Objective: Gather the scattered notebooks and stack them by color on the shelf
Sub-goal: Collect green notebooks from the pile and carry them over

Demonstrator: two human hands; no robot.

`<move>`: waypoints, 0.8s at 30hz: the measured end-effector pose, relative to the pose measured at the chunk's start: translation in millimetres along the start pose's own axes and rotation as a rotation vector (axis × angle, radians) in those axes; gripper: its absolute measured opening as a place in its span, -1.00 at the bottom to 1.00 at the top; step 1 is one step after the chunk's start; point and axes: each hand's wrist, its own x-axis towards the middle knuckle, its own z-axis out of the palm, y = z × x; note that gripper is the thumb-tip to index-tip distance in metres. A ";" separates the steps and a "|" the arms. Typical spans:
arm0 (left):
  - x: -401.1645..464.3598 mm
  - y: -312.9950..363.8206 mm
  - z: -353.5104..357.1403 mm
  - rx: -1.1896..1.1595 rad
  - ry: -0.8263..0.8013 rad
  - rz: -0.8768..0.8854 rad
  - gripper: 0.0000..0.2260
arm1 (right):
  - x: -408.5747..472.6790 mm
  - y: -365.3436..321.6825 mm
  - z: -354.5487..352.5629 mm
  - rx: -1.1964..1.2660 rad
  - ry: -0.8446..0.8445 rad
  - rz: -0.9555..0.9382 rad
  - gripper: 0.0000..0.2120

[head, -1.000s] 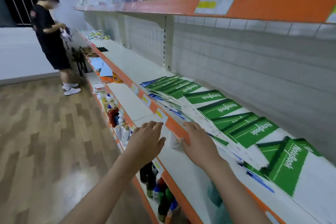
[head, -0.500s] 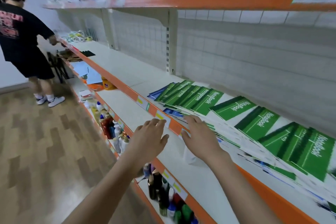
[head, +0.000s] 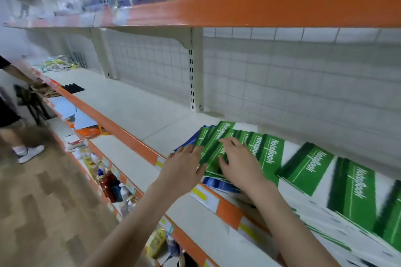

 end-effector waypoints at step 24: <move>132.7 -18.0 42.4 -0.116 -0.164 0.399 -0.56 | 39.4 26.3 19.7 -0.071 0.098 0.456 -0.51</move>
